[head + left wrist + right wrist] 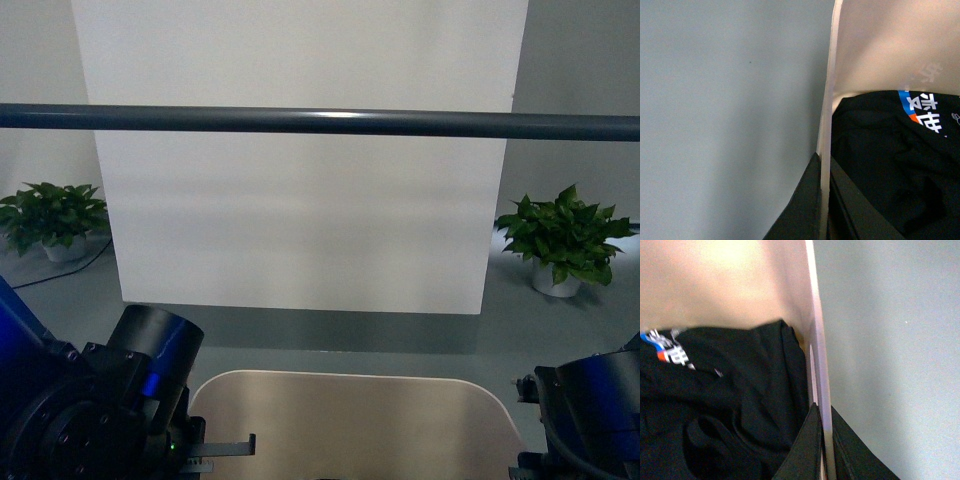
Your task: Move hamper under clothes hanger
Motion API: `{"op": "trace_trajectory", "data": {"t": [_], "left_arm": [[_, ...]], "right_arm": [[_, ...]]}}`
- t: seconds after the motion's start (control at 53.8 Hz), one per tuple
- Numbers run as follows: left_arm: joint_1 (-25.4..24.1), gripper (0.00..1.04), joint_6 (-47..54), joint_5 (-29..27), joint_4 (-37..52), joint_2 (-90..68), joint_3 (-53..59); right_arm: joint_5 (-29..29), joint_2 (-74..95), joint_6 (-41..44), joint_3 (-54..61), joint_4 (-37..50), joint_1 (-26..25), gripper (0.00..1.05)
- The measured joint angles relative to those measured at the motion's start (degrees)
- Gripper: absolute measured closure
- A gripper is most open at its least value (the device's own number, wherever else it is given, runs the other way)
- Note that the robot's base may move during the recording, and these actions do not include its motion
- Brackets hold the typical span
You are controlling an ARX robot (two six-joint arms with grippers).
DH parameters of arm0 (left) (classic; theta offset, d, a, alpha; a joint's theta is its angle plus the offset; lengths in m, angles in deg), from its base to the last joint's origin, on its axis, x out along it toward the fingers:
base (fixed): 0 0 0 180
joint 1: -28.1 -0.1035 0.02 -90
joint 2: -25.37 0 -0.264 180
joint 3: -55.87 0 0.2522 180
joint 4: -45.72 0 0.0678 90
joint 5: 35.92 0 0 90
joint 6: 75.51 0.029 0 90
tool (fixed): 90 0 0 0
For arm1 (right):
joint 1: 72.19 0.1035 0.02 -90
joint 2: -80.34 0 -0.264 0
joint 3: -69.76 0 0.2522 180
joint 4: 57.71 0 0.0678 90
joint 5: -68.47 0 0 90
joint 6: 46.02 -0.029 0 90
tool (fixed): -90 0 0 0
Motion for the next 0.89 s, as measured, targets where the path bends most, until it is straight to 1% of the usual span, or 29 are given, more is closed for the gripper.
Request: {"op": "trace_trajectory", "data": {"t": [0.074, 0.26, 0.633, 0.893], "left_arm": [[0.15, 1.01, -0.59, -0.13, -1.55, -1.01, -1.95], [0.24, 1.01, -0.5, -0.46, -3.89, -4.66, -7.19], [-0.15, 1.01, -0.74, -1.31, -4.79, -8.15, -9.86], [-0.57, 1.01, -1.05, -1.42, -4.52, -9.66, -9.81]], "right_arm": [[0.02, 0.96, -3.5, -0.98, -0.02, -0.09, 1.02], [-0.55, 4.46, -6.27, -4.52, -1.95, -0.5, 1.02], [-0.92, 11.21, -6.54, -12.57, -4.87, -0.63, 1.02], [-0.42, 12.9, -6.86, -14.08, -5.18, 0.63, 1.02]]}}
